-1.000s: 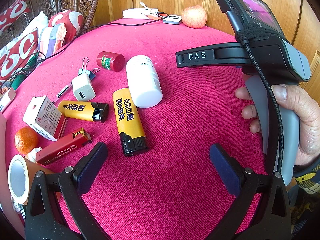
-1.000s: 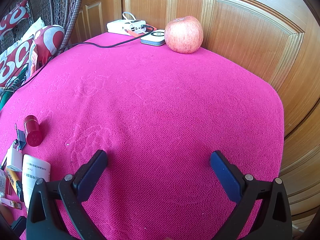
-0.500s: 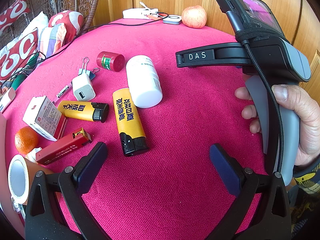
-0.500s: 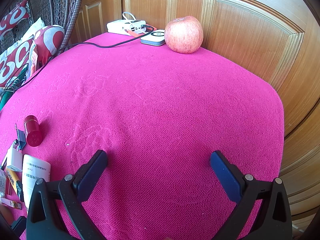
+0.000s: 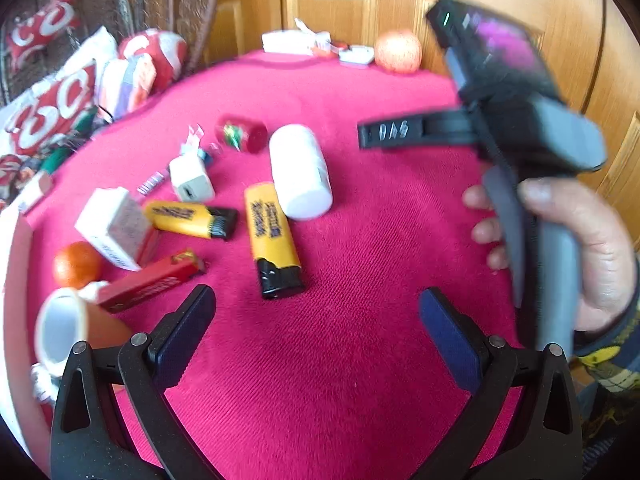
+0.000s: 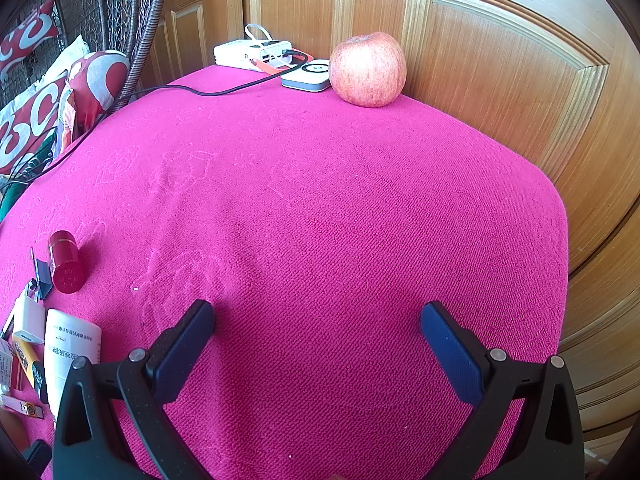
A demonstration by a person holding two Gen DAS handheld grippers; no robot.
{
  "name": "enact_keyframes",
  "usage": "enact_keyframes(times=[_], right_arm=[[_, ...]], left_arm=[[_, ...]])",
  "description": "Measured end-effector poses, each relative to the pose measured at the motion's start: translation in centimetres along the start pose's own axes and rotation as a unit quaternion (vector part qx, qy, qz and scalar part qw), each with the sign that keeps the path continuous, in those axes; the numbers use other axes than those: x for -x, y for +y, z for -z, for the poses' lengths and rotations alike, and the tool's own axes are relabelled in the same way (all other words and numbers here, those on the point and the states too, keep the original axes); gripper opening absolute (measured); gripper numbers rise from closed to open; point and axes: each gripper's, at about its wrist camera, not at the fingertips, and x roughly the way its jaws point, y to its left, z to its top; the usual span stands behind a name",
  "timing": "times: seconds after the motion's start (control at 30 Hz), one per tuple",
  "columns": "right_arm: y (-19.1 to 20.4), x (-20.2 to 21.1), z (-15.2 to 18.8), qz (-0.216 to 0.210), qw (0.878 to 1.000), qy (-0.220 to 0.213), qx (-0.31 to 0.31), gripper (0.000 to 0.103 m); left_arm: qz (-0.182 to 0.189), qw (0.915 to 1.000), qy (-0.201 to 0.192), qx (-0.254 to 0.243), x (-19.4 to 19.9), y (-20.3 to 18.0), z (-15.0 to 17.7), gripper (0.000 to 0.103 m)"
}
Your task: Organize rigid objects
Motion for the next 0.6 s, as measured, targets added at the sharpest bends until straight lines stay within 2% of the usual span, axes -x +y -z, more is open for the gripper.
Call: enact_keyframes(times=[0.07, 0.13, 0.2, 0.37, 0.5, 0.6], right_arm=[[0.0, 0.0, 0.0, 0.000, 1.000, 0.000, 0.000, 0.103], [0.0, 0.0, 0.0, 0.000, 1.000, 0.000, 0.000, 0.103], [0.0, 0.0, 0.0, 0.000, 1.000, 0.000, 0.000, 0.103], [0.0, 0.0, 0.0, 0.000, 1.000, 0.000, 0.000, 0.103], [0.0, 0.0, 0.0, 0.000, 1.000, 0.000, 0.000, 0.103], [-0.1, 0.0, 0.0, 0.000, 1.000, 0.000, 0.000, 0.103]], left_arm=[[-0.012, 0.9991, -0.041, 0.005, 3.0, 0.2, 0.3, 0.103], [-0.042, 0.9961, -0.073, 0.025, 5.9, 1.2, 0.8, 0.103], [-0.070, 0.9925, -0.081, 0.057, 7.5, 2.9, 1.4, 0.103], [-0.148, 0.9755, -0.042, 0.157, 7.6, 8.5, 3.8, 0.103], [-0.149, 0.9677, -0.003, 0.203, 6.0, 11.6, 5.0, 0.097], [-0.147, 0.9678, 0.012, 0.204, 5.1, 11.7, 5.5, 0.094]])
